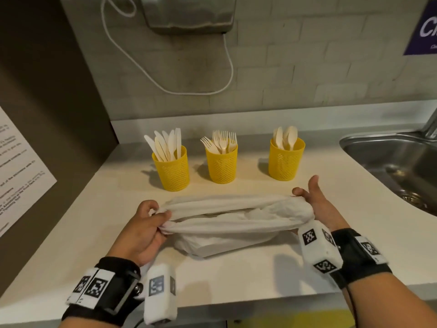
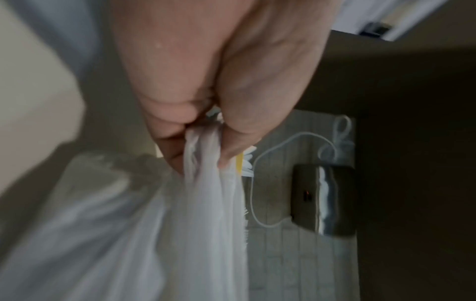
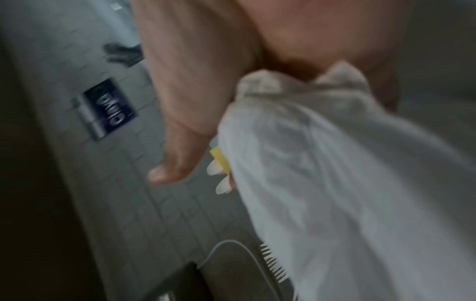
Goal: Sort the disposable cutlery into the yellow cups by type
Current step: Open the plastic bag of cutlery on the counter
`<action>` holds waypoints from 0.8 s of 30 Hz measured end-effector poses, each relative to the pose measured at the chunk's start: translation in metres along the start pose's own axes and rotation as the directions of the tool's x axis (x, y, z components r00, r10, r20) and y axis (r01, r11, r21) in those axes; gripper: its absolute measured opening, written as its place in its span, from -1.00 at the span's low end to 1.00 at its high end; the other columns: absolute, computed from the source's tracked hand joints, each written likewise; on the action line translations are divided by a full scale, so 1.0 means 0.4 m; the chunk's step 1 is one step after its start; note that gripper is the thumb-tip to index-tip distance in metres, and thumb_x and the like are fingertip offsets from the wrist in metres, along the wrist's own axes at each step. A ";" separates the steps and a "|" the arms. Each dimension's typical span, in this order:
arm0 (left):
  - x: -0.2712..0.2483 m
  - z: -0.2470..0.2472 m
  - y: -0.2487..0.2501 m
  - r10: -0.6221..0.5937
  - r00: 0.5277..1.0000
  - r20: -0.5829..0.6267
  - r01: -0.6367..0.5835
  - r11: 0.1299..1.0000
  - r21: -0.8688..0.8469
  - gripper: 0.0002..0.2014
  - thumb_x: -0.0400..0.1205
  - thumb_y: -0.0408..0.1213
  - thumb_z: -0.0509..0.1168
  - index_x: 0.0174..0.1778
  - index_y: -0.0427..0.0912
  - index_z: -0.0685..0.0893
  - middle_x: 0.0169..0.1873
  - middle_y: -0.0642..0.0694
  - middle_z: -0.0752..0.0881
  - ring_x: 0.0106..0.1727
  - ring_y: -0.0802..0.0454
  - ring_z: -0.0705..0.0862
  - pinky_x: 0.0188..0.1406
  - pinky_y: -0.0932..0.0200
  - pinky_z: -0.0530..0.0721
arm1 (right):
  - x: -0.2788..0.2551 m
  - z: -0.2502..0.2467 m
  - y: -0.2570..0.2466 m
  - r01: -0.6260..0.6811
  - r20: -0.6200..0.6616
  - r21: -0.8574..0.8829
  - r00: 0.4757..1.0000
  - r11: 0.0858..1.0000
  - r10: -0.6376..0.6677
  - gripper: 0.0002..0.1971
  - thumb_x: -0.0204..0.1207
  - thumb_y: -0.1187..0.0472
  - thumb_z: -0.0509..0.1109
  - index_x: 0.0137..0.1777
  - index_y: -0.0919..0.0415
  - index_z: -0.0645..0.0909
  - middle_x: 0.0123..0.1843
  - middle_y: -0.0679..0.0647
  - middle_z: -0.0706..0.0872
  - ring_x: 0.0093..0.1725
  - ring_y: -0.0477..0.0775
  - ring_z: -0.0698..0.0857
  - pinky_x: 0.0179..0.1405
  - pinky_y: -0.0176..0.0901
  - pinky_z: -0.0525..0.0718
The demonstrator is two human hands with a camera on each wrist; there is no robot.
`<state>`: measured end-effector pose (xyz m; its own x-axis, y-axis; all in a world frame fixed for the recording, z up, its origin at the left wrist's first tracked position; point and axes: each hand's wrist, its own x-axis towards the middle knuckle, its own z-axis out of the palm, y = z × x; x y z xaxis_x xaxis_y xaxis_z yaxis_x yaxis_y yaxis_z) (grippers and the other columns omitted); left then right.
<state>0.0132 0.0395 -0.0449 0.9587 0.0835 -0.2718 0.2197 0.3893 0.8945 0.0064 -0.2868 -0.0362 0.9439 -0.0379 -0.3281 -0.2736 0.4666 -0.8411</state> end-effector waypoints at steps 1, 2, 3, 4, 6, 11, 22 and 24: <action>-0.002 0.002 0.006 0.052 0.999 -0.001 -0.052 0.990 0.129 -0.73 0.64 -0.55 0.15 -0.27 -0.10 0.38 -0.26 -0.25 0.56 -0.29 -0.09 0.58 -0.49 0.15 0.63 | -0.013 0.006 -0.013 0.006 0.083 0.066 0.996 0.998 -0.012 -0.47 0.19 -0.36 0.34 -0.31 0.18 0.53 -0.43 0.20 0.67 -0.50 0.14 0.71 -0.51 -0.12 0.72; 0.002 -0.006 0.007 0.119 0.993 -0.001 -0.114 0.953 0.280 -0.71 0.65 -0.52 0.17 -0.34 -0.10 0.38 -0.30 -0.22 0.54 -0.33 -0.08 0.55 -0.46 0.12 0.56 | -0.021 0.008 -0.023 -0.008 0.134 0.036 0.991 0.999 0.003 -0.47 0.07 -0.28 0.50 -0.31 0.20 0.53 -0.44 0.21 0.65 -0.51 0.15 0.70 -0.51 -0.10 0.72; -0.003 -0.010 0.014 0.192 0.981 0.010 -0.175 0.870 0.461 -0.70 0.64 -0.50 0.19 -0.37 -0.10 0.39 -0.34 -0.19 0.54 -0.36 -0.09 0.52 -0.45 0.10 0.50 | -0.023 0.009 -0.033 -0.006 0.172 -0.081 0.985 0.997 0.020 -0.45 -0.04 -0.18 0.64 -0.28 0.20 0.53 -0.38 0.22 0.65 -0.47 0.15 0.69 -0.45 -0.08 0.71; -0.001 -0.021 0.017 0.266 0.963 0.035 -0.229 0.745 0.627 -0.69 0.62 -0.49 0.21 -0.40 -0.08 0.43 -0.36 -0.16 0.55 -0.37 -0.10 0.52 -0.43 0.08 0.48 | -0.013 0.005 -0.038 0.026 0.162 -0.313 0.986 0.949 0.026 -0.44 -0.06 -0.07 0.72 -0.21 0.19 0.53 -0.31 0.21 0.65 -0.40 0.14 0.67 -0.37 -0.06 0.68; -0.012 -0.027 0.030 0.340 0.929 0.149 -0.297 0.442 0.846 -0.65 0.57 -0.51 0.19 -0.42 0.02 0.49 -0.32 -0.11 0.59 -0.32 -0.08 0.56 -0.33 0.11 0.49 | -0.003 0.014 -0.047 0.074 0.039 -0.831 0.996 0.552 -0.074 -0.59 0.19 0.11 0.63 -0.05 0.15 0.52 -0.20 0.16 0.65 -0.30 0.14 0.63 -0.27 -0.03 0.59; -0.038 0.006 0.027 0.401 0.889 0.219 -0.310 0.177 0.934 -0.66 0.63 -0.49 0.14 0.19 -0.12 0.70 0.15 -0.17 0.63 0.15 -0.10 0.62 0.00 0.32 0.38 | 0.019 0.050 -0.028 0.069 0.026 -0.995 0.856 0.065 -0.516 -0.47 0.48 0.21 0.35 0.47 0.09 0.38 0.40 0.27 0.48 0.30 0.35 0.51 0.24 0.06 0.46; -0.060 0.058 0.001 0.070 0.998 -0.004 -0.063 0.930 0.361 -0.51 0.50 -0.73 0.22 0.22 -0.11 0.53 0.10 -0.21 0.58 -0.11 -0.10 0.66 -0.48 0.29 0.72 | 0.028 0.091 0.026 0.253 0.113 -0.690 0.963 0.678 -0.244 -0.54 0.41 0.20 0.39 0.34 0.04 0.50 0.29 0.30 0.61 0.17 0.21 0.66 0.18 0.18 0.65; -0.046 0.058 0.002 -0.054 0.998 -0.018 0.056 0.987 0.150 -0.54 0.54 -0.76 0.06 0.21 -0.23 0.55 0.04 -0.25 0.61 -0.19 -0.04 0.61 -0.58 0.35 0.67 | 0.031 0.095 0.034 0.148 0.096 -0.459 0.988 0.876 -0.117 -0.75 0.53 0.45 0.15 0.07 0.29 0.61 -0.01 0.39 0.68 -0.07 0.24 0.69 -0.13 0.02 0.72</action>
<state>-0.0002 0.0170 -0.0309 0.9420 0.0791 -0.3260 0.2976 0.2517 0.9209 0.0214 -0.2475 -0.0354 0.9828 -0.0070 -0.1844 -0.1844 -0.0023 -0.9828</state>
